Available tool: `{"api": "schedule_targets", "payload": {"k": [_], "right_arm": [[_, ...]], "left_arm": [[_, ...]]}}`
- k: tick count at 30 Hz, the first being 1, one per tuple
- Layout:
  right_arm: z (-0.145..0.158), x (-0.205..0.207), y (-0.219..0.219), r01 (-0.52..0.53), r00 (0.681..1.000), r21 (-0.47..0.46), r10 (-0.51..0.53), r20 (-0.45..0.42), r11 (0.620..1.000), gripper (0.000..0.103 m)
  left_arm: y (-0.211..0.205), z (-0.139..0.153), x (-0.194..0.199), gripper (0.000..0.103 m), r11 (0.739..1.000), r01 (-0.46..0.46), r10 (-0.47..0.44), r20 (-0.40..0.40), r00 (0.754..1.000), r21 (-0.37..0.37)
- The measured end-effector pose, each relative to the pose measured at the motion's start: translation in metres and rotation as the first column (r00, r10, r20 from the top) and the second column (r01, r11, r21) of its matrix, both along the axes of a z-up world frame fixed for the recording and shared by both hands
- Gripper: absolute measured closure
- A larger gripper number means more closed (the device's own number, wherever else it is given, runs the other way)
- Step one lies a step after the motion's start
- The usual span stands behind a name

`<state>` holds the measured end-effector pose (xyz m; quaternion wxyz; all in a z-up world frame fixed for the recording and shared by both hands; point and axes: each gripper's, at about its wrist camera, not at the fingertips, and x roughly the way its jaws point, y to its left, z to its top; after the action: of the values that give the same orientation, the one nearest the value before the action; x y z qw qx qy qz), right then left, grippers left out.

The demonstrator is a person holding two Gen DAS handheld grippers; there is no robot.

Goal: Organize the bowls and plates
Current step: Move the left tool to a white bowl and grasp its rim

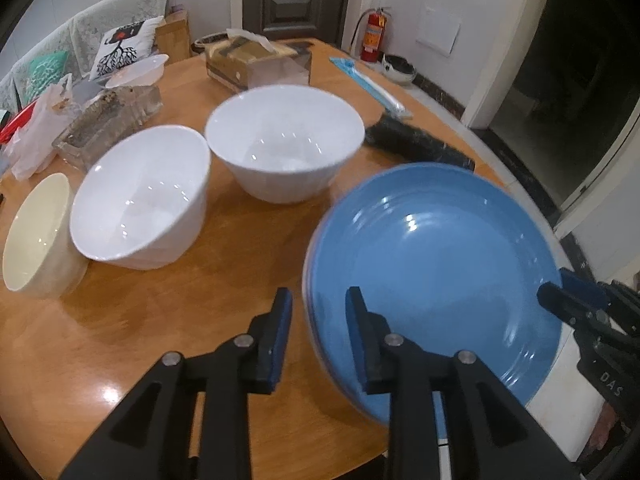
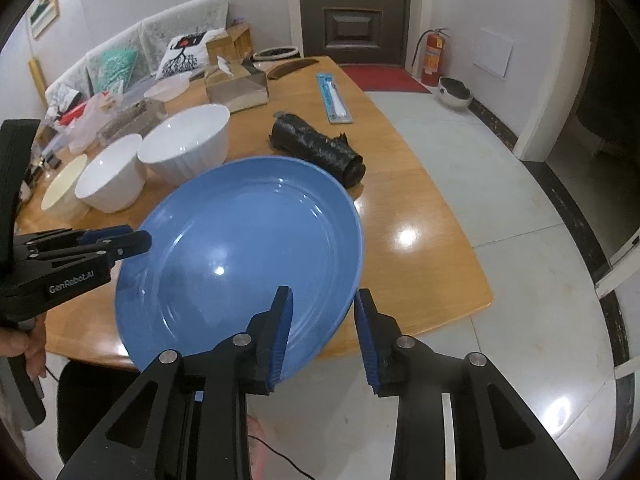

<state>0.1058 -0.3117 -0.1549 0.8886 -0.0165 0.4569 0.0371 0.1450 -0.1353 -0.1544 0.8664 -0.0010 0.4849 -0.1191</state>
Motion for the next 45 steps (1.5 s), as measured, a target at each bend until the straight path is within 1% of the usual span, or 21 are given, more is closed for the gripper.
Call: {"api": "schedule_targets", "payload": {"k": [4, 8, 10, 11, 12, 13, 15, 17, 20, 22, 25, 26, 27, 30, 33, 37, 41, 43, 45], "right_arm": [[0.007, 0.002, 0.005, -0.011, 1.000, -0.011, 0.011, 0.025, 1.000, 0.073], [0.018, 0.009, 0.023, -0.037, 0.998, -0.021, 0.038, 0.057, 0.999, 0.073], [0.023, 0.013, 0.037, -0.071, 0.995, -0.003, 0.071, 0.071, 0.997, 0.071], [0.025, 0.015, 0.043, -0.094, 0.993, 0.014, 0.093, 0.079, 0.995, 0.068], [0.028, 0.017, 0.052, -0.130, 0.988, 0.038, 0.126, 0.090, 0.991, 0.063], [0.030, 0.019, 0.064, -0.174, 0.981, 0.059, 0.168, 0.101, 0.983, 0.060], [0.030, 0.023, 0.084, -0.237, 0.967, 0.073, 0.228, 0.114, 0.969, 0.049], [0.028, 0.028, 0.108, -0.304, 0.948, 0.091, 0.291, 0.126, 0.948, 0.045], [0.019, 0.038, 0.137, -0.364, 0.929, 0.126, 0.350, 0.117, 0.923, 0.040], [0.009, 0.046, 0.156, -0.393, 0.919, 0.143, 0.382, 0.098, 0.909, 0.038], [-0.004, 0.057, 0.177, -0.413, 0.911, 0.152, 0.408, 0.065, 0.898, 0.038], [-0.008, 0.061, 0.183, -0.414, 0.910, 0.153, 0.411, 0.055, 0.897, 0.038], [-0.010, 0.063, 0.188, -0.416, 0.909, 0.150, 0.413, 0.048, 0.897, 0.038], [-0.017, 0.069, 0.200, -0.425, 0.905, 0.130, 0.425, 0.028, 0.896, 0.038], [-0.019, 0.073, 0.203, -0.425, 0.905, 0.118, 0.425, 0.030, 0.897, 0.038], [-0.023, 0.084, 0.208, -0.422, 0.906, 0.110, 0.422, 0.023, 0.900, 0.038], [-0.028, 0.094, 0.214, -0.425, 0.905, 0.090, 0.426, 0.006, 0.901, 0.038], [-0.031, 0.098, 0.216, -0.432, 0.901, 0.081, 0.434, -0.003, 0.898, 0.036], [-0.032, 0.100, 0.217, -0.435, 0.900, 0.071, 0.436, -0.005, 0.898, 0.026]], "left_arm": [[0.018, 0.016, 0.001, 0.077, 0.999, -0.027, 0.028, 0.030, 0.999, -0.034], [0.049, 0.036, 0.004, 0.077, 0.995, -0.083, 0.087, 0.058, 0.995, -0.063], [0.071, 0.045, 0.007, 0.075, 0.990, -0.121, 0.126, 0.073, 0.989, -0.073], [0.081, 0.048, 0.008, 0.074, 0.988, -0.138, 0.143, 0.077, 0.987, -0.076], [0.091, 0.051, 0.010, 0.072, 0.985, -0.153, 0.159, 0.079, 0.984, -0.078], [0.101, 0.053, 0.012, 0.071, 0.983, -0.168, 0.175, 0.080, 0.981, -0.079], [0.121, 0.054, 0.017, 0.071, 0.977, -0.195, 0.200, 0.070, 0.977, -0.082], [0.136, 0.051, 0.021, 0.071, 0.974, -0.206, 0.211, 0.050, 0.976, -0.092], [0.150, 0.039, 0.026, 0.071, 0.971, -0.212, 0.214, 0.007, 0.977, -0.110], [0.155, 0.032, 0.028, 0.071, 0.970, -0.210, 0.209, -0.018, 0.978, -0.124], [0.158, 0.018, 0.031, 0.070, 0.967, -0.219, 0.214, -0.049, 0.976, -0.134], [0.160, 0.016, 0.031, 0.070, 0.962, -0.222, 0.218, -0.044, 0.975, -0.159], [0.161, 0.015, 0.033, 0.070, 0.959, -0.227, 0.222, -0.048, 0.974, -0.167], [0.159, 0.013, 0.038, 0.070, 0.961, -0.232, 0.227, -0.050, 0.973, -0.147], [0.157, 0.008, 0.045, 0.071, 0.960, -0.239, 0.232, -0.061, 0.971, -0.149], [0.155, 0.001, 0.058, 0.078, 0.951, -0.275, 0.266, -0.083, 0.960, -0.142], [0.154, -0.002, 0.066, 0.082, 0.948, -0.301, 0.293, -0.085, 0.952, -0.107], [0.154, -0.002, 0.067, 0.083, 0.949, -0.299, 0.291, -0.083, 0.953, -0.098], [0.154, -0.001, 0.068, 0.084, 0.953, -0.290, 0.283, -0.080, 0.956, -0.090]]}}
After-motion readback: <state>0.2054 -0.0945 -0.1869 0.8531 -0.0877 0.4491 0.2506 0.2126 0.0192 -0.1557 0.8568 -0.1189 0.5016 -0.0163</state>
